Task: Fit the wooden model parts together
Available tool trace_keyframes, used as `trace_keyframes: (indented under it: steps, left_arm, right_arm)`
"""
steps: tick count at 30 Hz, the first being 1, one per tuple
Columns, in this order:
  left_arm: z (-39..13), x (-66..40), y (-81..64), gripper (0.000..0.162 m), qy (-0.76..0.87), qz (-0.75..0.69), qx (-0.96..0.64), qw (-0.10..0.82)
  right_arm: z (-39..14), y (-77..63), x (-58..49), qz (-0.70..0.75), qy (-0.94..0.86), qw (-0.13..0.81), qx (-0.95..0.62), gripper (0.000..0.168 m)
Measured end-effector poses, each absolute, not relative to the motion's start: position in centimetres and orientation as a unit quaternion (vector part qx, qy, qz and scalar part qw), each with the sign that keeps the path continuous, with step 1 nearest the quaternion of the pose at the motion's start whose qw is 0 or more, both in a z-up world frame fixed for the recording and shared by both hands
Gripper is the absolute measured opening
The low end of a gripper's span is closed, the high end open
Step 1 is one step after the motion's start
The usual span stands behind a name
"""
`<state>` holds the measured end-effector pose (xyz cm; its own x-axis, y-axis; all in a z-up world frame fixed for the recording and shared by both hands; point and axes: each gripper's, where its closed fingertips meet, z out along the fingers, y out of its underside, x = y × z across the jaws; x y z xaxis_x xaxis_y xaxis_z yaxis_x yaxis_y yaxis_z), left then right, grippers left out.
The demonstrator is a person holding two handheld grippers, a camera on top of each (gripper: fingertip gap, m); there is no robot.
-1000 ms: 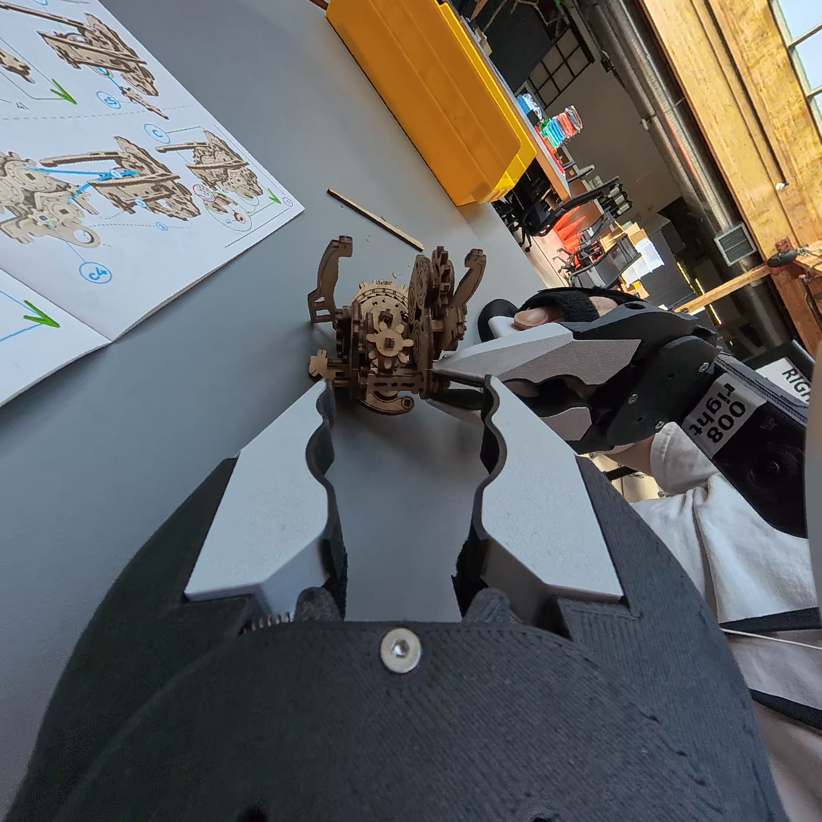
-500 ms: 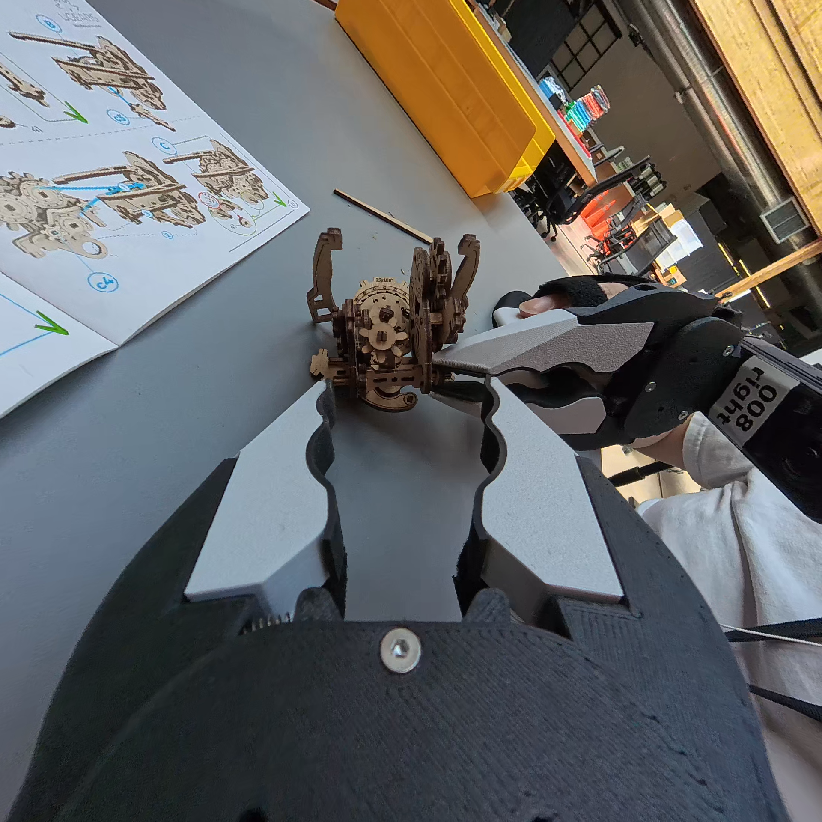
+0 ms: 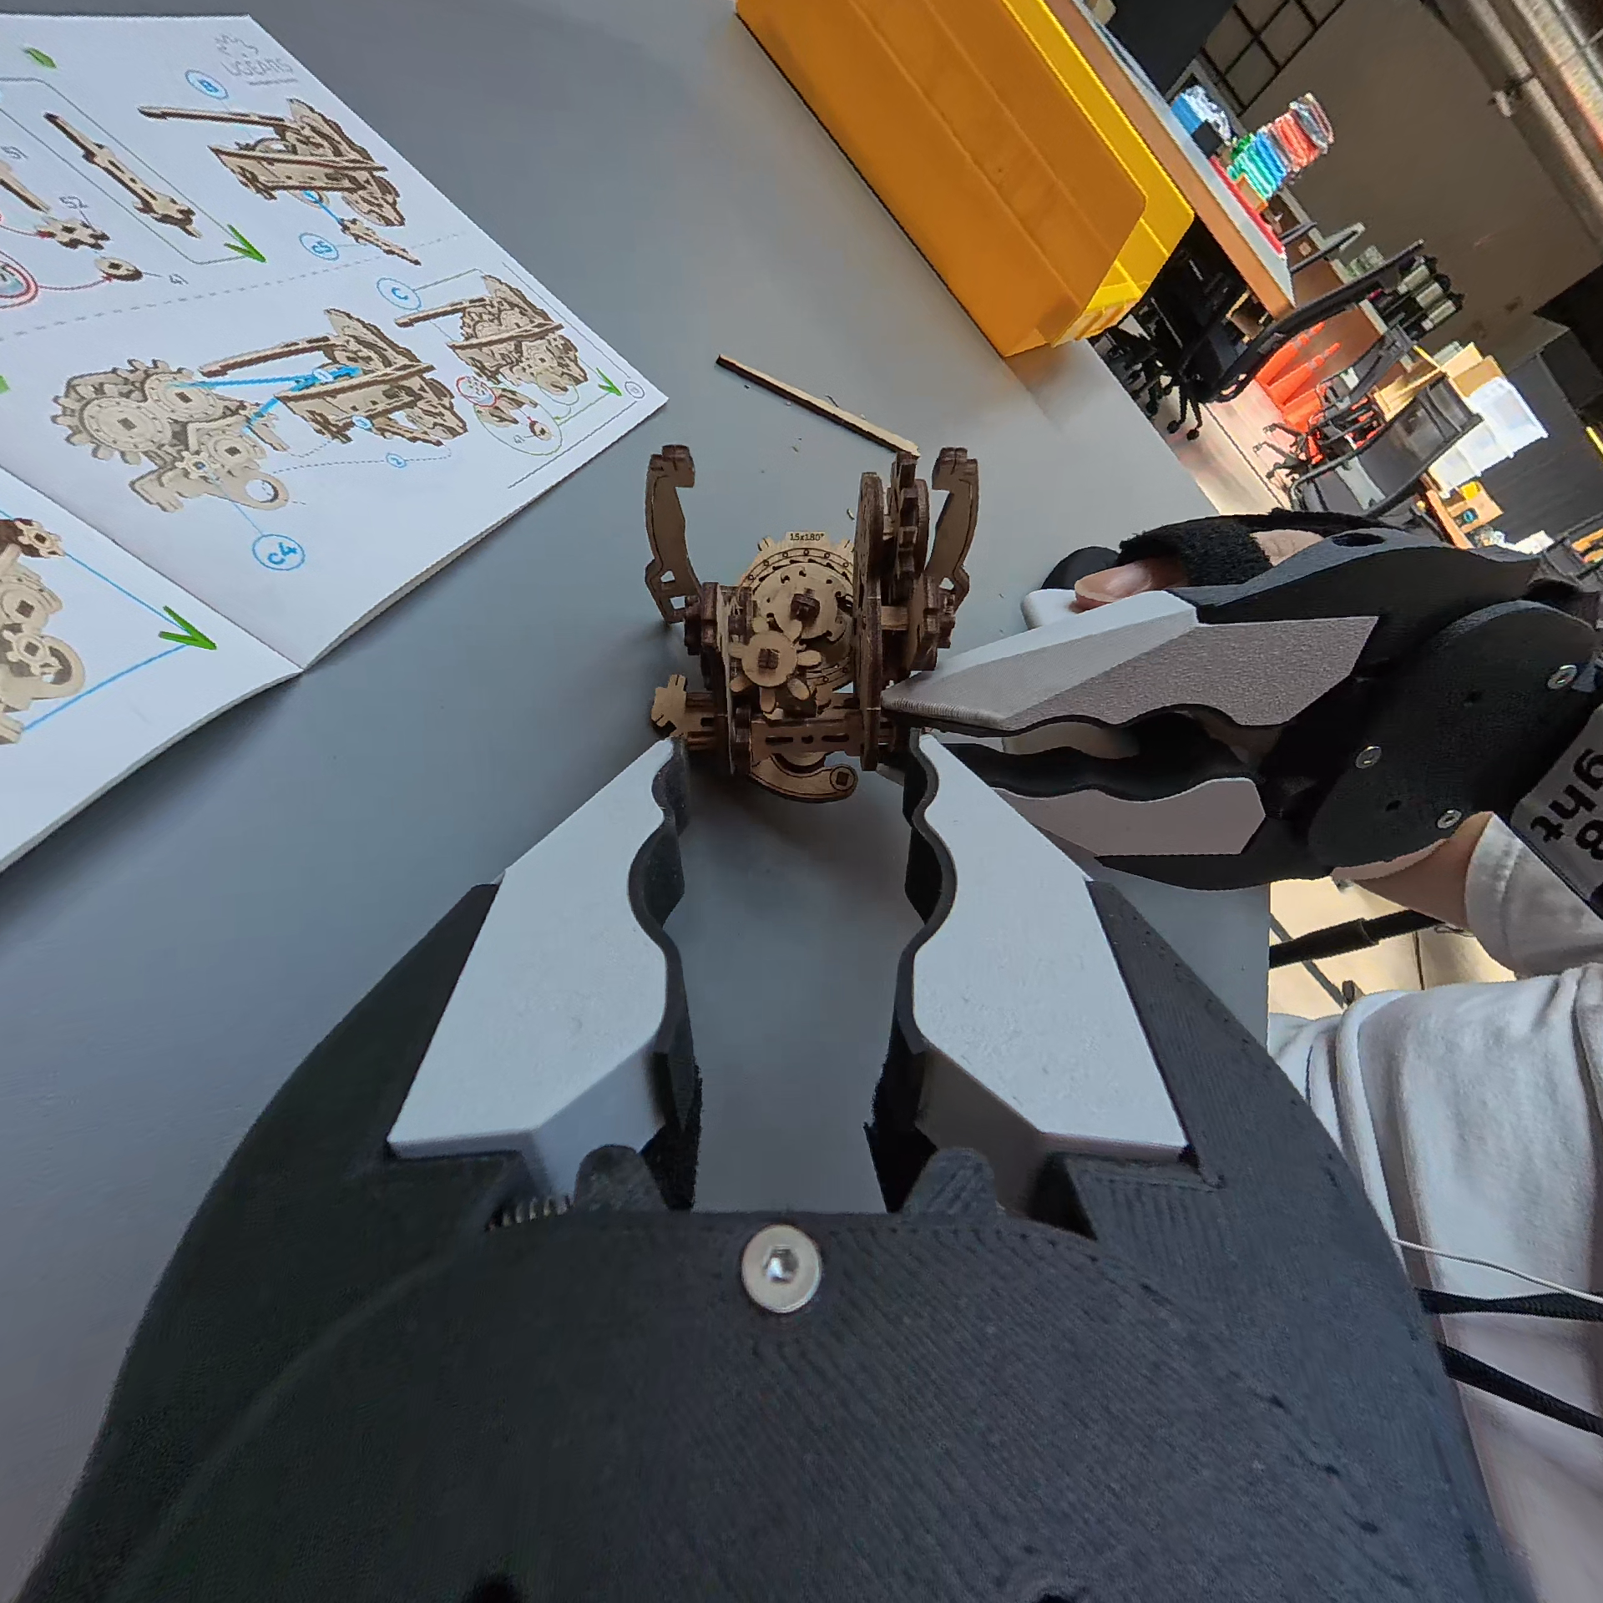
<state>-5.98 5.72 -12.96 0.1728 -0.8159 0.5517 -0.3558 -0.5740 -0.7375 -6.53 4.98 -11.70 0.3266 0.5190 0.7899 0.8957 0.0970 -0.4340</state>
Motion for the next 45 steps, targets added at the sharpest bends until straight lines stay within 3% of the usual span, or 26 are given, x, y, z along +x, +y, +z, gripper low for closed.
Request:
trace_keyframes:
  steps: [45]
  left_arm:
    - [-12.49, -6.34, 5.86, 0.053, 0.356, -0.558, -0.726, 0.187]
  right_arm:
    - [-11.46, 4.63, -6.6, -0.13, -0.531, 0.511, -0.663, 0.004]
